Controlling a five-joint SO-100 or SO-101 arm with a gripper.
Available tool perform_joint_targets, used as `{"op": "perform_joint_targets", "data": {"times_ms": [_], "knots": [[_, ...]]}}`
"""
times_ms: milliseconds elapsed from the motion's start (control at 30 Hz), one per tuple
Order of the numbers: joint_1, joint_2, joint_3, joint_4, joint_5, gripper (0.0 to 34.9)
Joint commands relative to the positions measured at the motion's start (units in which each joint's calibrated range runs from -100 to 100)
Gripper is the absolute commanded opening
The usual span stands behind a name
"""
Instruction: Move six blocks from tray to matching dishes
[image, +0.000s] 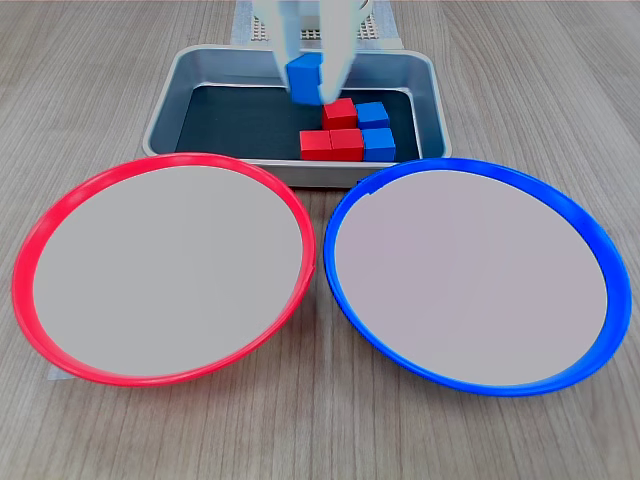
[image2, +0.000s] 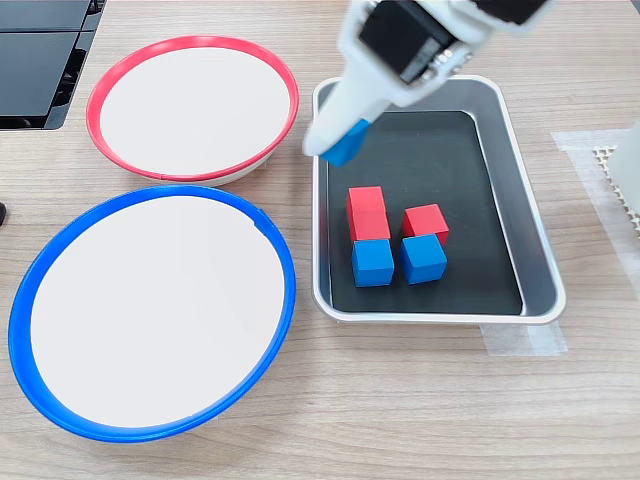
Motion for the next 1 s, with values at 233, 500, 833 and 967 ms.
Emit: {"op": "perform_joint_targets", "data": {"times_ms": [233, 500, 833, 967], "knots": [[-11.8, 38.1, -38.2, -11.2, -8.8, 10.8], [-8.3, 29.2, -29.0, -4.8, -6.0, 9.9], [8.7, 7.9, -6.8, 14.0, -2.3, 11.2], [9.1, 8.1, -2.3, 12.5, -2.5, 17.8]]}}
